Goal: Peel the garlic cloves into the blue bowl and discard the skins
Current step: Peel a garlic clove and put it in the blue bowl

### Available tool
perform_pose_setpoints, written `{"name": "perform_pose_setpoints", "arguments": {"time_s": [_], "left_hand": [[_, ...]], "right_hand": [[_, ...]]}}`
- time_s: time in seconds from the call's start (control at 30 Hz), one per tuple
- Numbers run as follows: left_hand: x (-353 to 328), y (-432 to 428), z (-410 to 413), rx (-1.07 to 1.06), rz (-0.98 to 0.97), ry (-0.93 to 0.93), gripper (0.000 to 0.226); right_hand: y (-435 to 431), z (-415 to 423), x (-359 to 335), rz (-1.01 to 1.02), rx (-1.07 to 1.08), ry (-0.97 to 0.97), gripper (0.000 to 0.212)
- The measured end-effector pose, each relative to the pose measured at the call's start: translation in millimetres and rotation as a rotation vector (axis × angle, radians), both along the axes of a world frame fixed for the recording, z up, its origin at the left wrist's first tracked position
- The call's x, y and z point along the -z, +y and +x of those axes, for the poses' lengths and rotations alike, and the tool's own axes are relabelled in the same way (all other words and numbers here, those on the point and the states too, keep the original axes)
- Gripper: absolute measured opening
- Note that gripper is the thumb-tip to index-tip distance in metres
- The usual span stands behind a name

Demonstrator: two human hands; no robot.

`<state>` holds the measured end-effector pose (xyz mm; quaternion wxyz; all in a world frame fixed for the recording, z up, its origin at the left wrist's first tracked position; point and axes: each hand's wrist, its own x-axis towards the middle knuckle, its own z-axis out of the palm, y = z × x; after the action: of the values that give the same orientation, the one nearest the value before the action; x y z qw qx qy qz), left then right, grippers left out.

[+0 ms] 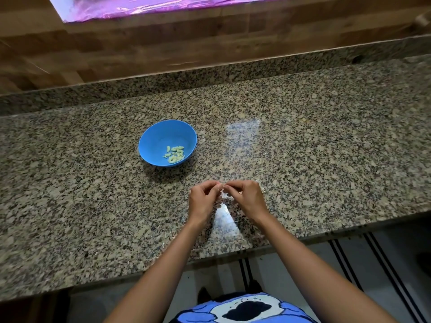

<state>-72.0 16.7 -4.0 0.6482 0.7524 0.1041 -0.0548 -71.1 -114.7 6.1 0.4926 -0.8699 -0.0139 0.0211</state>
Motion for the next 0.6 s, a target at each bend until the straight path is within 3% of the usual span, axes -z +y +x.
{"name": "perform_pose_setpoints", "arguments": {"time_s": [0.3,0.6], "left_hand": [[9,-1,-3,0.017,0.214,-0.135,0.009],[11,5,0,0.099,0.142,-0.125,0.010]], "right_hand": [[0,1,3,0.175,0.034,0.132,0.018],[-6,3,-9,0.680,0.067,0.489,0.014]]}}
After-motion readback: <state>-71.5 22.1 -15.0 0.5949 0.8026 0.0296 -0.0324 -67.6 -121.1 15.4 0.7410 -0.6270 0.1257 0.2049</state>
